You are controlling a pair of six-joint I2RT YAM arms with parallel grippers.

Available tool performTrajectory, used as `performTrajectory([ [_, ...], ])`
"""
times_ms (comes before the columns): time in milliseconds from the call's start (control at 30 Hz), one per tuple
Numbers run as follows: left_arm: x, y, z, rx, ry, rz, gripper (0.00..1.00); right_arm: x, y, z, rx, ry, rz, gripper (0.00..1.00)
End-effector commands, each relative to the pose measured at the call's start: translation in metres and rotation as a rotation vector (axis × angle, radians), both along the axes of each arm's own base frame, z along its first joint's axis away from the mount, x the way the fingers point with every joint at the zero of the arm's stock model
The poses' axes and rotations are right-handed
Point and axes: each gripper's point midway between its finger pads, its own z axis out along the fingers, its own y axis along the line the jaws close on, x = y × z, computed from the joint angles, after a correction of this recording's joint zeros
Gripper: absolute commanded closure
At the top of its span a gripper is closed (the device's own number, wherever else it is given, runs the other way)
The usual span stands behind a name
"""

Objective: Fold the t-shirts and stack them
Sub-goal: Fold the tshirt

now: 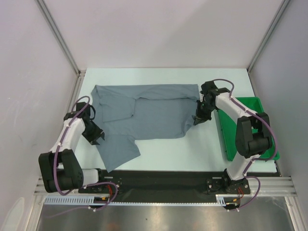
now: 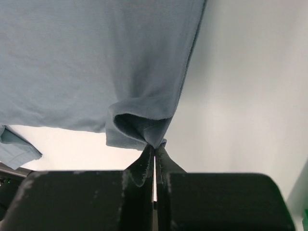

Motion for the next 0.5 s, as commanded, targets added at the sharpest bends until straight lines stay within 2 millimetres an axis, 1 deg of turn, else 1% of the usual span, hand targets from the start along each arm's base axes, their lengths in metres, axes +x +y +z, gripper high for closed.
performTrajectory([
  [0,-0.013,0.016,0.018,0.151,0.033,-0.076,0.59,-0.001,0.0,0.017,0.016,-0.042,0.027,1.0],
  [33,-0.012,0.018,0.021,0.169,0.033,-0.098,0.58,0.0,0.002,0.018,0.023,-0.05,0.03,1.0],
  [67,-0.017,0.018,0.017,0.175,0.053,-0.105,0.55,0.0,0.003,0.019,0.033,-0.052,0.032,1.0],
  [100,-0.014,0.018,0.018,0.176,0.042,-0.104,0.55,0.0,0.003,0.019,0.037,-0.053,0.033,1.0],
  [133,-0.018,0.015,0.011,0.16,0.053,-0.1,0.54,-0.001,0.004,0.021,0.041,-0.058,0.035,1.0],
  [200,-0.008,0.009,0.004,0.128,0.004,-0.091,0.54,-0.001,0.004,0.023,0.045,-0.066,0.039,1.0],
  [233,0.004,0.002,-0.001,0.091,-0.055,-0.083,0.56,-0.001,0.003,0.024,0.044,-0.07,0.037,1.0],
  [300,0.016,-0.005,-0.008,0.051,-0.099,-0.08,0.59,-0.001,0.002,0.027,0.048,-0.082,0.035,1.0],
  [333,0.022,-0.007,-0.014,0.033,-0.094,-0.069,0.64,-0.001,0.002,0.027,0.051,-0.083,0.034,1.0],
  [400,0.031,-0.01,-0.022,0.015,-0.101,-0.08,0.7,-0.002,0.0,0.028,0.049,-0.085,0.033,1.0],
  [433,0.035,-0.01,-0.027,0.013,-0.086,-0.081,0.73,-0.003,-0.001,0.028,0.048,-0.087,0.031,1.0],
  [467,0.036,-0.008,-0.03,0.015,-0.069,-0.077,0.74,-0.003,-0.001,0.029,0.049,-0.092,0.03,1.0],
])
